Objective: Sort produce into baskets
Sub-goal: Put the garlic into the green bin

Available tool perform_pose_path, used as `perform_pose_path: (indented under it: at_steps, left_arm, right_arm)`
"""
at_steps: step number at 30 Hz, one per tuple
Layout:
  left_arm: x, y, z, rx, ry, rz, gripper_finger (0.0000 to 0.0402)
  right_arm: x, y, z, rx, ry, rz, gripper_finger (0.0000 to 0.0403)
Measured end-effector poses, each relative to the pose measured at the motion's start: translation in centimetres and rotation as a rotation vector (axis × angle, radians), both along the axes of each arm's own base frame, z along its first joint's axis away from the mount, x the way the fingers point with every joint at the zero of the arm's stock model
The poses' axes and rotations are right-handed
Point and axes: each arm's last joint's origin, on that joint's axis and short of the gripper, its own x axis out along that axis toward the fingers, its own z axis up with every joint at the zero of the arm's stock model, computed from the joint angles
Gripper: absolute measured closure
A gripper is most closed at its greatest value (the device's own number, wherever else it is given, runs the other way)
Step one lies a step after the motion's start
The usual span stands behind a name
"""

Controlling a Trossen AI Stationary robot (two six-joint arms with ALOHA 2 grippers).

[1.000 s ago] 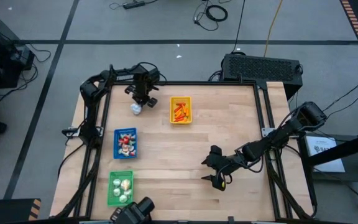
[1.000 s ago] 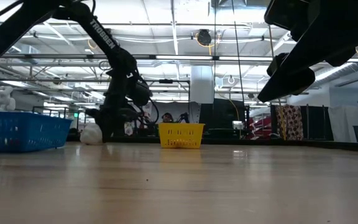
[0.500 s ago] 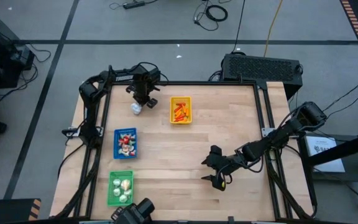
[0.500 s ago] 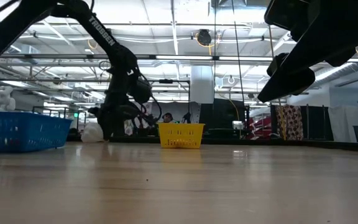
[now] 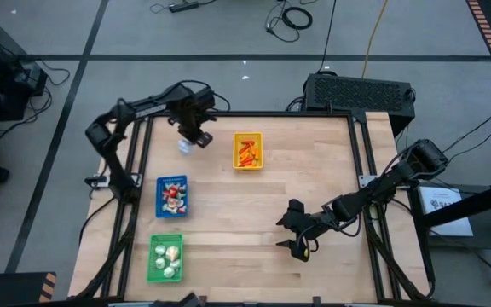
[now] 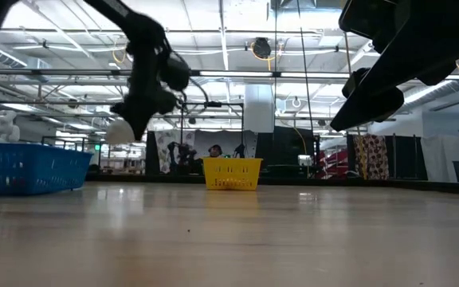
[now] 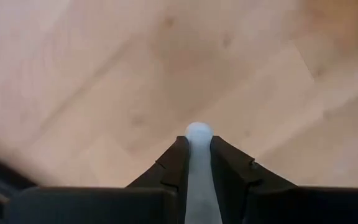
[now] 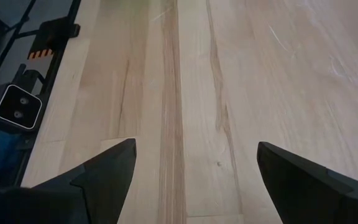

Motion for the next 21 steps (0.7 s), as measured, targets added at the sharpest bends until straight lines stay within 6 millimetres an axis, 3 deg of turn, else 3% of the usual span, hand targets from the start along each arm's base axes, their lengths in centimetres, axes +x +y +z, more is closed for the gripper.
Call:
perform_pose_path:
  at_steps: [4,9,21]
  left_arm:
    - [-0.1,-3.5,2.5,0.008,-0.005,-0.029,0.0341]
    - [-0.2,-9.8,4.4,0.029,-0.053,-0.067,0.0341]
    - [-3.1,-27.3,5.0,0.017,-0.095,-0.094,0.0341]
  right_arm:
    - [0.0,0.0,0.0,0.002,0.001,-0.002,0.0078]
    - [0.0,0.0,0.0,0.002,0.001,-0.002,0.0078]
    - [0.1,0.0,0.1,0.008,-0.011,-0.002,0.0078]
